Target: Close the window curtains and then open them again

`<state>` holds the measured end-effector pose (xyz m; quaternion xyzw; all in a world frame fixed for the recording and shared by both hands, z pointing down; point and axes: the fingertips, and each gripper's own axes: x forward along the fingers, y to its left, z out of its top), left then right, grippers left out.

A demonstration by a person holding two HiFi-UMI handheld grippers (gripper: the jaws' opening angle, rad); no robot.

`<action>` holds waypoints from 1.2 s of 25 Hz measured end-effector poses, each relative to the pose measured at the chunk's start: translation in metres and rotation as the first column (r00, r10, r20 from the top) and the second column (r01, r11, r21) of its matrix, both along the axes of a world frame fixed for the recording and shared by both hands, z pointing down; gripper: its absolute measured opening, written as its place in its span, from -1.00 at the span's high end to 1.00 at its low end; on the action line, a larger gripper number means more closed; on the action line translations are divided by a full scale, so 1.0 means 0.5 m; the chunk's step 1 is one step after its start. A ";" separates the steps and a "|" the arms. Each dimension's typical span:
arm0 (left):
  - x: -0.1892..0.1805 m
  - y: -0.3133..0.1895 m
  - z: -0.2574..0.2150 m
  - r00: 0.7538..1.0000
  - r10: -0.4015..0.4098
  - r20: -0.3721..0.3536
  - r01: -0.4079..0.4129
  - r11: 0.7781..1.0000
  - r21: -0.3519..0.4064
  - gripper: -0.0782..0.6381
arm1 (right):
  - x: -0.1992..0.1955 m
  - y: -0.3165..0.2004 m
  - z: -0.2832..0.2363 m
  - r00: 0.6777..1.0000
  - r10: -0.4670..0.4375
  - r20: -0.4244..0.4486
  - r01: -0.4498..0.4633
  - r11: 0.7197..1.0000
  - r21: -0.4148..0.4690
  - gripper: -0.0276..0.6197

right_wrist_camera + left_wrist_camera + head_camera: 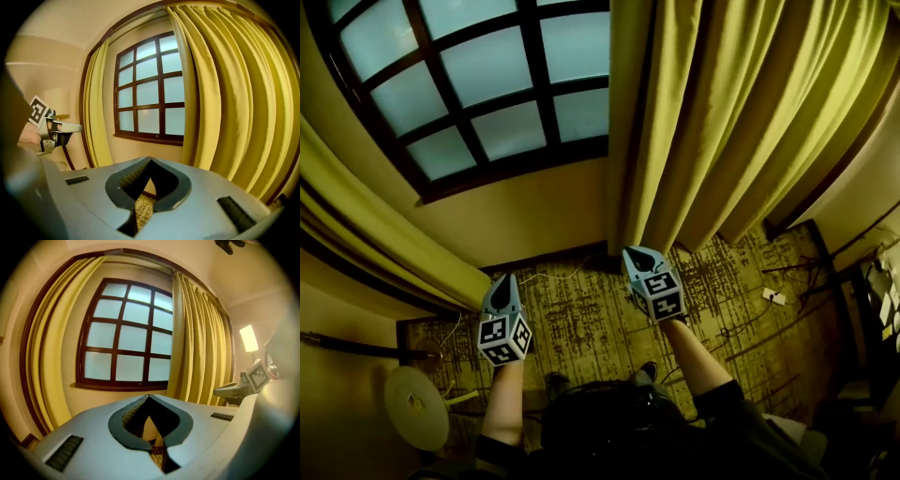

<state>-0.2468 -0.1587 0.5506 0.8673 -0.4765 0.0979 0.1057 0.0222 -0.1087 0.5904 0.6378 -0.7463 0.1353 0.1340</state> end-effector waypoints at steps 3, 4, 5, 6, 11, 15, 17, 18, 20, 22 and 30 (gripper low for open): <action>0.049 0.013 -0.006 1.000 0.026 0.016 -0.026 1.000 0.017 0.76 | 0.028 0.019 -0.006 1.000 0.009 0.011 -0.009 1.000 0.008 0.91; 0.069 0.017 -0.009 0.999 0.032 0.016 -0.032 0.999 0.020 0.76 | 0.041 0.024 -0.007 1.000 0.010 0.013 -0.010 1.000 0.009 0.91; 0.091 0.021 -0.013 0.999 0.037 0.015 -0.037 0.999 0.023 0.76 | 0.055 0.030 -0.010 1.000 0.009 0.015 -0.009 1.000 0.010 0.91; 0.114 0.025 -0.017 0.999 0.040 0.013 -0.041 0.999 0.026 0.76 | 0.070 0.036 -0.013 1.000 0.007 0.016 -0.008 1.000 0.012 0.91; 0.240 0.032 -0.053 0.998 0.059 0.005 -0.059 0.997 0.059 0.76 | 0.160 0.051 -0.018 1.000 -0.007 -0.019 0.008 0.999 0.031 0.91; 0.346 0.033 -0.098 0.997 0.077 -0.011 -0.076 0.993 0.091 0.76 | 0.206 0.065 -0.028 0.999 -0.045 -0.022 0.046 0.999 0.023 0.91; 0.398 0.024 -0.128 0.996 0.091 -0.019 -0.089 0.990 0.110 0.71 | 0.219 0.063 -0.047 0.998 -0.065 -0.016 0.065 0.998 0.023 0.91; 0.423 0.018 -0.144 0.995 0.101 -0.023 -0.097 0.988 0.116 0.71 | 0.229 0.059 -0.053 0.997 -0.070 -0.018 0.070 0.997 0.028 0.91; 0.468 0.004 -0.177 0.992 0.121 -0.033 -0.116 0.985 0.127 0.68 | 0.249 0.046 -0.059 0.997 -0.072 -0.028 0.073 0.996 0.042 0.91; 0.506 -0.019 -0.211 0.989 0.140 -0.035 -0.134 0.980 0.147 0.67 | 0.254 0.030 -0.079 0.997 -0.077 -0.016 0.077 0.996 0.047 0.91; 0.665 -0.165 -0.333 0.971 0.235 -0.051 -0.218 0.949 0.230 0.23 | 0.312 -0.089 -0.157 0.997 -0.054 -0.058 0.059 0.995 0.086 0.84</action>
